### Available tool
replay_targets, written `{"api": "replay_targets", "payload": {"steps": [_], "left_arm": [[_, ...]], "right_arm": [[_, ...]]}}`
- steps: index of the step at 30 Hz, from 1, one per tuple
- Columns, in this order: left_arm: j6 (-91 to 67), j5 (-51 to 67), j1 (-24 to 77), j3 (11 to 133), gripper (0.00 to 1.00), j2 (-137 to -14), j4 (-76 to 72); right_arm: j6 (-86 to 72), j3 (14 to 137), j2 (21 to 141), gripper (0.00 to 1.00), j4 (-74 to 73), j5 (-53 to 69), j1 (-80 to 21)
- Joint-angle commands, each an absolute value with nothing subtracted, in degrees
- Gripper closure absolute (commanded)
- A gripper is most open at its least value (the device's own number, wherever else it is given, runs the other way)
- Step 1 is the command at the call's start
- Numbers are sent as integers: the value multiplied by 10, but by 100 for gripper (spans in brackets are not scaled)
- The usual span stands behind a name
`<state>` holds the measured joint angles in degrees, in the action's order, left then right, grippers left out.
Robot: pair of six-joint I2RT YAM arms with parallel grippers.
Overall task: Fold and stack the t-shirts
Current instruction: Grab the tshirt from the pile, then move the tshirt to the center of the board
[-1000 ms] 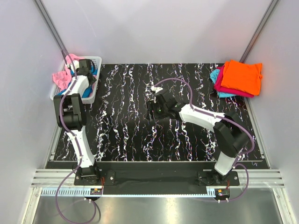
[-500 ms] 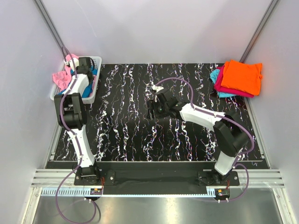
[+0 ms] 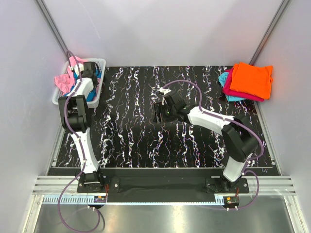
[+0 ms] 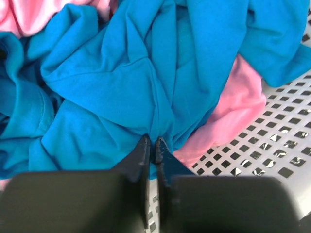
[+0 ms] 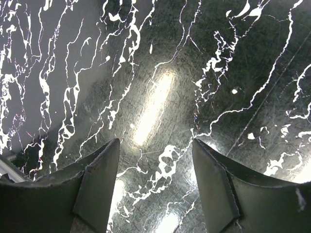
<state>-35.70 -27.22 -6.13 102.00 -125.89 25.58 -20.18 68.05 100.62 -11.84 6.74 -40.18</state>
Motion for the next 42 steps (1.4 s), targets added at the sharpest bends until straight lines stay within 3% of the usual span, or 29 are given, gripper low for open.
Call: {"api": "replay_targets", "payload": {"steps": [1,10,17,23,27,33,38,42], "left_arm": [[-358,-274,-63,1046,100,-1257,249],[-331,-268,-51,1039,100,-1166,247],[-260,-339,21,1005,100,-1015,224],[-136,-374,151,996,100,-892,157],[-9,-314,312,1061,100,-875,162],[108,-344,520,1144,100,-860,163],[114,-323,583,1227,96,-854,161],[119,-335,584,1204,93,-835,128]], "right_arm": [[-203,708,1017,32,-101,82,-397],[-219,703,998,32,-106,62,-397],[-256,699,956,33,-147,-17,-395],[-295,652,861,32,-178,-145,-381],[-336,607,727,32,-192,-235,-359],[-360,530,540,31,-208,-359,-349],[-359,497,470,30,-223,-379,-346],[-364,496,458,31,-241,-391,-346]]}}
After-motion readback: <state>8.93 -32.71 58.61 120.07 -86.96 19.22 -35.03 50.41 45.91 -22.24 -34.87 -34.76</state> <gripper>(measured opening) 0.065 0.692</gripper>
